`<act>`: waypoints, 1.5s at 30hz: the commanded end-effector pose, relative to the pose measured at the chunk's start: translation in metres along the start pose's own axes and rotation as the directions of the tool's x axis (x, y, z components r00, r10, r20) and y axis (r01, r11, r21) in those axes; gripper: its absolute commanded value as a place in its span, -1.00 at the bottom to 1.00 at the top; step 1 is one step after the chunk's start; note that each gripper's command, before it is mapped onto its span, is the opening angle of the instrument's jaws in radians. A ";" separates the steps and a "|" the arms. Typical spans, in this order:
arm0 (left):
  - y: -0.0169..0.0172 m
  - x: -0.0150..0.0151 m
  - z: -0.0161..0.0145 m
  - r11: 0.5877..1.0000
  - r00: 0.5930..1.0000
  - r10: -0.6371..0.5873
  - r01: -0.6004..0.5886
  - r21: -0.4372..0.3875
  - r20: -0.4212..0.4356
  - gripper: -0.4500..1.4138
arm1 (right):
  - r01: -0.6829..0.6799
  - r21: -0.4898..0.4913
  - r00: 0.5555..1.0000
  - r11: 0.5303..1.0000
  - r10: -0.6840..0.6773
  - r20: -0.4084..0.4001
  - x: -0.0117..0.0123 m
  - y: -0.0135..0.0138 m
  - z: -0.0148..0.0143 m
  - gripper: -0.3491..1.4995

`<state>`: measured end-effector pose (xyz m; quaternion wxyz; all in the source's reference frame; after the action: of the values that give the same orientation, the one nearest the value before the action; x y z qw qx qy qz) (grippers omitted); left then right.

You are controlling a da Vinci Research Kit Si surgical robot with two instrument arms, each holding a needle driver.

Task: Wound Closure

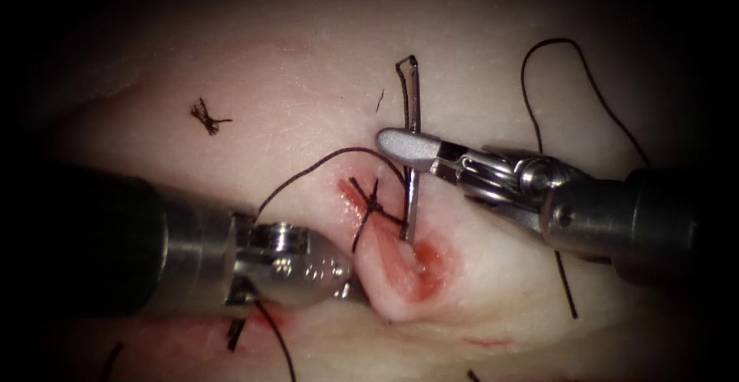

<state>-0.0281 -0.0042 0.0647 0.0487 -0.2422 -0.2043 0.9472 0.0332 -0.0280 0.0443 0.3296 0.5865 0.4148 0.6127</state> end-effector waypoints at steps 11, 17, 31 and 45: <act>-0.0002 0.0001 0.0007 1.000 1.000 0.001 -0.001 0.003 0.000 -0.71 | -0.145 0.005 0.989 0.989 0.145 0.024 -0.0025 -0.0007 0.0017 -1.00; -0.0001 0.0001 0.0007 1.000 1.000 0.000 0.000 0.003 0.001 -0.71 | -0.104 0.126 0.977 0.987 0.125 -0.173 0.0012 0.0009 0.0015 -0.31; 0.0010 0.0008 0.0004 1.000 0.999 -0.013 0.014 0.021 -0.050 -0.57 | 0.145 0.115 0.900 0.983 -0.083 -0.429 0.0150 0.0013 -0.0069 0.96; 0.0008 0.0014 -0.0006 0.958 0.935 0.264 -0.226 0.174 -0.235 -0.41 | 0.278 0.119 0.869 0.953 -0.197 -0.455 0.0229 -0.0024 -0.0127 0.74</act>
<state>-0.0285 -0.0043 0.0626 -0.0364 -0.3880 -0.0866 0.9169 0.0172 -0.0086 0.0525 0.2474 0.4048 0.5999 0.6443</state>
